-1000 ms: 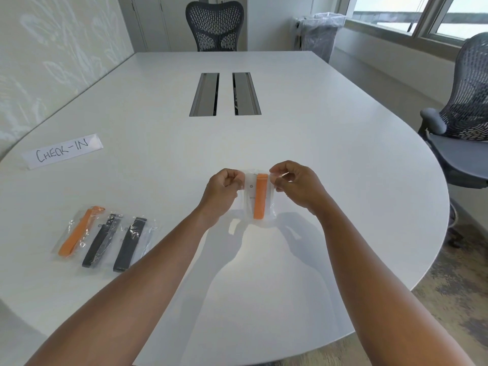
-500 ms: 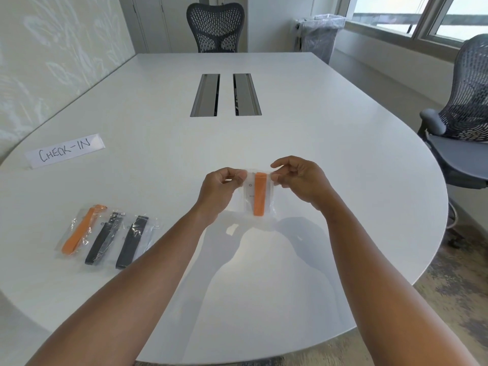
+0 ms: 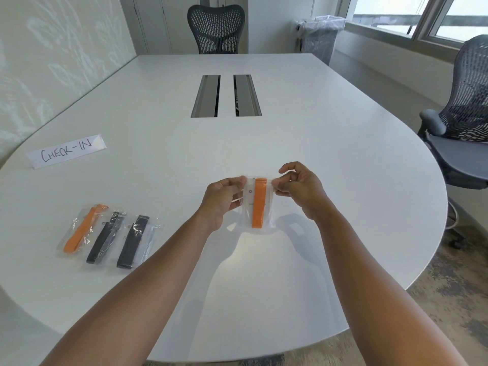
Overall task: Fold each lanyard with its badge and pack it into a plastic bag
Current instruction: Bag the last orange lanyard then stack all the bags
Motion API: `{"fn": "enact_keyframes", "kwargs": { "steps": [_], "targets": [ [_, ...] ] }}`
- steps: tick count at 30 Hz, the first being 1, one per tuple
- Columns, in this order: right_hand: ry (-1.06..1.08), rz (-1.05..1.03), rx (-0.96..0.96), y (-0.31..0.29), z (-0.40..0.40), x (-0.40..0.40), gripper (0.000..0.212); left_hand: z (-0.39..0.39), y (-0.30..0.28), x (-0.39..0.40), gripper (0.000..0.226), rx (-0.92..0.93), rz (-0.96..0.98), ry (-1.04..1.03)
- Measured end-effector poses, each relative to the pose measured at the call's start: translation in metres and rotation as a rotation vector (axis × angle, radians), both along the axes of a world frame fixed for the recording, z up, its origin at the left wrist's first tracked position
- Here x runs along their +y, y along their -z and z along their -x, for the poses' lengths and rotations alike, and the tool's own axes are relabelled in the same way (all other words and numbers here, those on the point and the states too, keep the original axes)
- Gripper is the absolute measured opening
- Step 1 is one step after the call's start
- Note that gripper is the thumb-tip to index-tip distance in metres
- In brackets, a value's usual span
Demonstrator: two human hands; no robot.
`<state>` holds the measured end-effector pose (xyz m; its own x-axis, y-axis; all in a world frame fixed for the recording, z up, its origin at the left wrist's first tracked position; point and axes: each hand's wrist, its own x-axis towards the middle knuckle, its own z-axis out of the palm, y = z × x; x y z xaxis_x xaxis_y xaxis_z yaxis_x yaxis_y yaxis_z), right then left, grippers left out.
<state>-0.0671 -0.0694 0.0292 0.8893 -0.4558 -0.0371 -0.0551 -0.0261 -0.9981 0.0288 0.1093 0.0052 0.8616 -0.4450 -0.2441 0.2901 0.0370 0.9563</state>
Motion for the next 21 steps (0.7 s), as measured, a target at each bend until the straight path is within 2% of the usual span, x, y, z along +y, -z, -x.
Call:
{"fn": "enact_keyframes", "kwargs": {
  "steps": [6,8,11,17,21],
  "targets": [
    [-0.025,-0.233,0.012,0.002,-0.001,0.007,0.026,0.008,0.007,-0.007,0.024,0.005,-0.031,-0.085],
    [-0.043,-0.269,0.016,0.002,0.0,0.011,0.024,0.011,0.011,-0.012,0.039,-0.078,-0.128,-0.157],
    [-0.046,-0.318,0.018,0.003,0.0,0.015,0.021,0.017,0.016,-0.017,0.052,-0.308,-0.254,-0.276],
    [-0.059,-0.314,0.036,0.003,0.0,0.013,0.018,0.011,0.012,-0.01,0.05,-0.529,-0.337,-0.293],
    [-0.032,-0.277,0.031,0.004,-0.002,0.014,0.016,0.005,0.016,-0.007,0.043,-0.549,-0.32,-0.272]
  ]
}}
